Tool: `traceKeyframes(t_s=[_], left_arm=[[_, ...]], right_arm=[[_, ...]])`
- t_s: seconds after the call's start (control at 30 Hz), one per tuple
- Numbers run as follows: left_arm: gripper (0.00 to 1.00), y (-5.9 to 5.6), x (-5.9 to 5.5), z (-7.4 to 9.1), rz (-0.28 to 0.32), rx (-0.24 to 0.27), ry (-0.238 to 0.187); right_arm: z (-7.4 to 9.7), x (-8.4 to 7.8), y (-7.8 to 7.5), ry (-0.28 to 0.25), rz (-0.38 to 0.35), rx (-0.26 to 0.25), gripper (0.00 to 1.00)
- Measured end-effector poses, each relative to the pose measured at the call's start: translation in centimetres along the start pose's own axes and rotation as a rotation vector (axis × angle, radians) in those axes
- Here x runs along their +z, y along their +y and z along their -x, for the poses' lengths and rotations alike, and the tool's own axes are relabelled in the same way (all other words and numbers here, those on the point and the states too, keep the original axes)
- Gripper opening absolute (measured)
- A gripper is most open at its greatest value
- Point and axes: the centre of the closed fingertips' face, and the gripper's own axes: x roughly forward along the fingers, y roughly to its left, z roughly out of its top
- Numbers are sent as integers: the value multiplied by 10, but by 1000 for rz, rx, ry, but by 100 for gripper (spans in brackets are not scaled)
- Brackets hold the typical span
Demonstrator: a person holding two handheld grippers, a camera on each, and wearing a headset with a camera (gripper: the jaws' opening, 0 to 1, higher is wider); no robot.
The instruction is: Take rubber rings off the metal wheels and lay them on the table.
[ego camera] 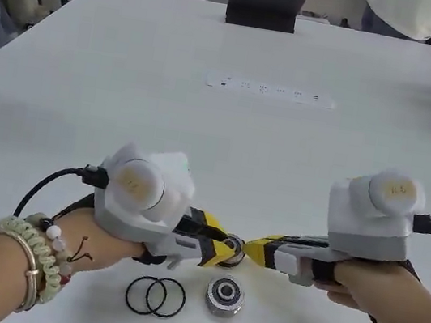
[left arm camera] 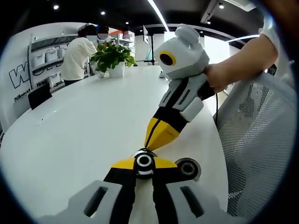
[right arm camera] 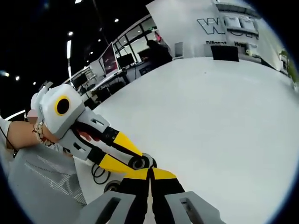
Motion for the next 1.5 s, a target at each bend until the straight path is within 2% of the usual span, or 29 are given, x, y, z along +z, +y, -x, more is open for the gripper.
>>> traceKeyframes(t_s=[0.1,0.4,0.97,1.13,1.5], left_arm=[[7,0,0,0,-1,1,0],[7,0,0,0,-9,5,-3],[7,-1,-1,1,0,6,-12],[7,-1,-1,0,0,7,-13],[7,-1,-1,0,1,8,-15]], right_arm=[[1,0,1,-6,-52,14,0],[1,1,7,-7,-61,20,0],[1,5,12,-14,-54,41,0],[1,5,12,-10,-19,34,0],[2,8,18,-13,-8,54,0]])
